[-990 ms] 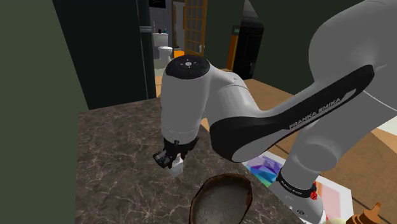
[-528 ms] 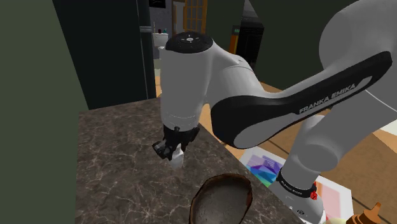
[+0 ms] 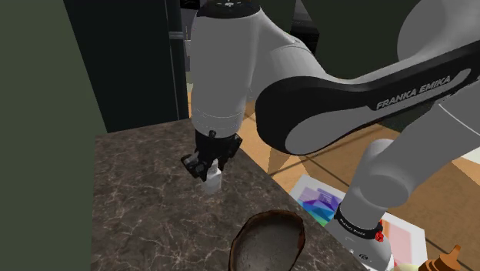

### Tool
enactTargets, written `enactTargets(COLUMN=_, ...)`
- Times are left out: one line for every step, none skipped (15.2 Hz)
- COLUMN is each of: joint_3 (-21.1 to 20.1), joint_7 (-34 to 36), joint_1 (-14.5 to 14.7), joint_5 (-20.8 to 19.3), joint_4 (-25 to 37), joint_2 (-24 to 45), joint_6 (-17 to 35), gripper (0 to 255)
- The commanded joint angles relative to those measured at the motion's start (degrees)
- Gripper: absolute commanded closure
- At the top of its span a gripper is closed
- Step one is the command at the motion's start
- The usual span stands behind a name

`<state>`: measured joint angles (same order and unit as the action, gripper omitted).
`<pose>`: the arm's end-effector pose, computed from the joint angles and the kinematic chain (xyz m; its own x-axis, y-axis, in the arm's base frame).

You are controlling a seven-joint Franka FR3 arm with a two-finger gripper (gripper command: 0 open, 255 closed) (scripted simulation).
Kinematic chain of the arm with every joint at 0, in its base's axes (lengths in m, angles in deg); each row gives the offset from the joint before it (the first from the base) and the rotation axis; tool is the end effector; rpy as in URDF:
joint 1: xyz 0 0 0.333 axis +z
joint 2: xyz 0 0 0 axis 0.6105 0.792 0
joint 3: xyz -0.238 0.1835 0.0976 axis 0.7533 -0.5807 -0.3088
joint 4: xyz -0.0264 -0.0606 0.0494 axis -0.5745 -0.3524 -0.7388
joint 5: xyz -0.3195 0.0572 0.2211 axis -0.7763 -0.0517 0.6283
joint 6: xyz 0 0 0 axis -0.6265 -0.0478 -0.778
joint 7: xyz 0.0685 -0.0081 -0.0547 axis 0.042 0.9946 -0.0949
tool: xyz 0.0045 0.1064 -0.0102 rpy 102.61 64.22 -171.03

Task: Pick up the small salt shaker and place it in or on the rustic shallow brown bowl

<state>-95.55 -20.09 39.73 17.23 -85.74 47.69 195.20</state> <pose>0.3008 0.3603 0.5014 0.9414 -0.1778 0.2867 -0.2167 -0.9700 0.1102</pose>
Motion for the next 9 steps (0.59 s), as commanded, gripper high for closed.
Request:
enactTargets(joint_3=0.4, joint_7=-0.5, joint_1=0.1, joint_5=0.2, joint_4=0.8, joint_2=-0.4, joint_6=-1.1, gripper=255)
enactTargets(joint_3=0.9, joint_7=-0.6, joint_1=1.4, joint_5=1.4, joint_4=-0.4, joint_2=-2.4, joint_6=-1.8, gripper=255)
enactTargets(joint_3=1.4, joint_7=-0.7, joint_1=2.6, joint_5=2.6, joint_4=-1.5, joint_2=-4.5, joint_6=-2.6, gripper=255)
enactTargets(joint_3=1.8, joint_7=-0.6, joint_1=3.9, joint_5=3.7, joint_4=-2.5, joint_2=-6.4, joint_6=-3.4, gripper=255)
enactTargets(joint_3=2.2, joint_7=-0.5, joint_1=5.2, joint_5=4.8, joint_4=-3.4, joint_2=-8.3, joint_6=-4.4, gripper=255)
enactTargets(joint_3=2.5, joint_7=-0.4, joint_1=6.5, joint_5=5.7, joint_4=-4.3, joint_2=-10.2, joint_6=-5.3, gripper=255)
enactTargets(joint_3=2.8, joint_7=-0.2, joint_1=7.7, joint_5=6.6, joint_4=-5.1, joint_2=-12.0, joint_6=-6.3, gripper=255)
enactTargets(joint_3=3.1, joint_7=0.1, joint_1=9.0, joint_5=7.5, joint_4=-5.8, joint_2=-13.8, joint_6=-7.4, gripper=255)
enactTargets(joint_3=3.3, joint_7=0.5, joint_1=10.3, joint_5=8.4, joint_4=-6.5, joint_2=-15.5, joint_6=-8.5, gripper=255)
